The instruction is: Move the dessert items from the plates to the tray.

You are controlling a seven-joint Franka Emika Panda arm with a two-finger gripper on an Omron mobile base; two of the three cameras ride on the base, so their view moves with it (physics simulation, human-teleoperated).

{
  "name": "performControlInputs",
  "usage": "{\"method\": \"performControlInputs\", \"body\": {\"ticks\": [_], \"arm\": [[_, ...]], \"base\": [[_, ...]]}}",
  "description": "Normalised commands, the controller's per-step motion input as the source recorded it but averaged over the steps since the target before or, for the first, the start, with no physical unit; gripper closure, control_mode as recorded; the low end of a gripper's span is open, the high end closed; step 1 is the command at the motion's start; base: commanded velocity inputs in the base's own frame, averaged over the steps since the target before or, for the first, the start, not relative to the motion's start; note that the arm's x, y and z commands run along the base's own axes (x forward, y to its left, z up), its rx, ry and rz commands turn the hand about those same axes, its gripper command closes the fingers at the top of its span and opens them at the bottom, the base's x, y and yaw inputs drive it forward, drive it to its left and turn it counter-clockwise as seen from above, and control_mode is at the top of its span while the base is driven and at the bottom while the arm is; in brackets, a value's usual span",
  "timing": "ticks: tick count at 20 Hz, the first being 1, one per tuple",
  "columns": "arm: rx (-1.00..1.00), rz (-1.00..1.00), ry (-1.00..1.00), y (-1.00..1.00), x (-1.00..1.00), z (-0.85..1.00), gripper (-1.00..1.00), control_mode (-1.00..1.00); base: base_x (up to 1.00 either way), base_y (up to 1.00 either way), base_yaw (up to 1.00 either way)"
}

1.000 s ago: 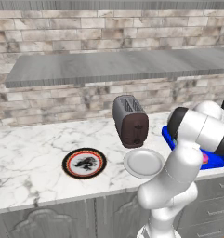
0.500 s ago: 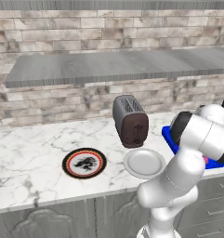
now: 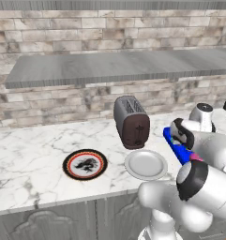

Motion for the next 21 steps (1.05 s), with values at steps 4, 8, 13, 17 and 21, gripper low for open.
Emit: {"method": "performControlInputs", "body": {"ticks": [4,8,13,17,21], "arm": [[-0.06,-0.01,-0.03,0.86,-0.65,0.69,-1.0,-1.0],[0.0,-0.03,-0.04,0.59,-0.83,0.65,-1.0,-1.0],[0.0,0.0,-0.03,0.53,-0.78,0.61,-1.0,-1.0],[0.0,0.0,-0.05,0.54,-0.71,0.55,-1.0,-1.0],[0.0,0.0,-0.04,0.49,-0.64,0.41,-1.0,-1.0]], "base": [[0.0,0.0,0.0],[0.0,0.0,0.0],[0.0,0.0,0.0],[0.0,0.0,0.0],[0.0,0.0,0.0]]}}
